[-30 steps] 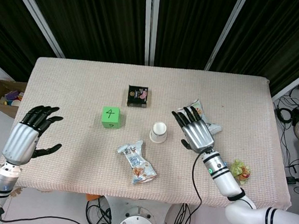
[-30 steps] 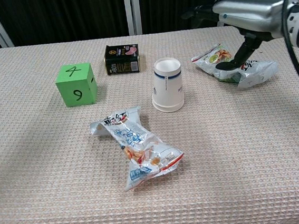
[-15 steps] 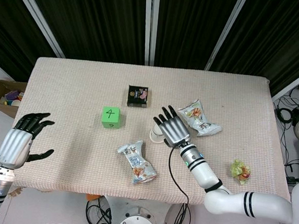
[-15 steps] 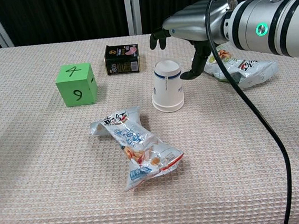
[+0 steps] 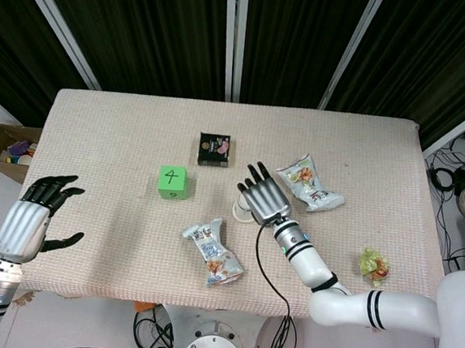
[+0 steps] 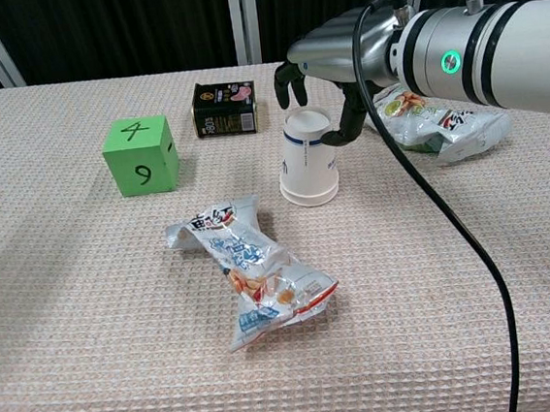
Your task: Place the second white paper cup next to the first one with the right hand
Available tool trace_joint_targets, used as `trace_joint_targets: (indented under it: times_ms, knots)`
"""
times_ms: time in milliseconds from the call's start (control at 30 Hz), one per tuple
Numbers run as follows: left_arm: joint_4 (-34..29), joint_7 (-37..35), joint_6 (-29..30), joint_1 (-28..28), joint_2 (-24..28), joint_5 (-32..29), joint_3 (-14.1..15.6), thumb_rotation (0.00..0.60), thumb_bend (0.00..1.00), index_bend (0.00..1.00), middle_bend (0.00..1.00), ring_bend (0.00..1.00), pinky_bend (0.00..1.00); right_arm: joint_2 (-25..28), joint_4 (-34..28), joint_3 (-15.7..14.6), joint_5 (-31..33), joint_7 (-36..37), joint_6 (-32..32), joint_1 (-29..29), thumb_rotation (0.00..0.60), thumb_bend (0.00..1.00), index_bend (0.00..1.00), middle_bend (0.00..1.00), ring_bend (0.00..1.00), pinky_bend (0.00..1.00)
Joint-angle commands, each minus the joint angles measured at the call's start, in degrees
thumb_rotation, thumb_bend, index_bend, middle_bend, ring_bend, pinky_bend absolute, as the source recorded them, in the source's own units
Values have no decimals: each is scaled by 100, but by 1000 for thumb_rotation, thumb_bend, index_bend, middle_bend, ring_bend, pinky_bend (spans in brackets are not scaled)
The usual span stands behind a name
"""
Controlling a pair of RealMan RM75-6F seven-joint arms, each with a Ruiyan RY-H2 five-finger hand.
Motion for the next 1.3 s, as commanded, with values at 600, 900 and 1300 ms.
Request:
trace_joint_targets:
  times_ms: [600, 900, 1300]
  knots:
    - [-9, -5, 35, 70, 10, 20, -22, 600, 90, 257, 143, 132, 155, 143, -243, -216, -198, 86, 432, 131, 600, 348, 402, 427, 67, 4]
    - [-60, 35, 10, 63, 23, 49, -40, 600, 90, 257, 143, 132, 156, 1010, -1382, -165, -684, 377, 974, -201, 600, 347, 402, 427, 67, 5]
    - [-46, 38, -53, 50, -59, 97, -16, 600, 90, 257, 143, 132, 156, 1744, -1380, -468, -956, 1372, 1065, -981, 600, 347, 404, 425, 67, 5]
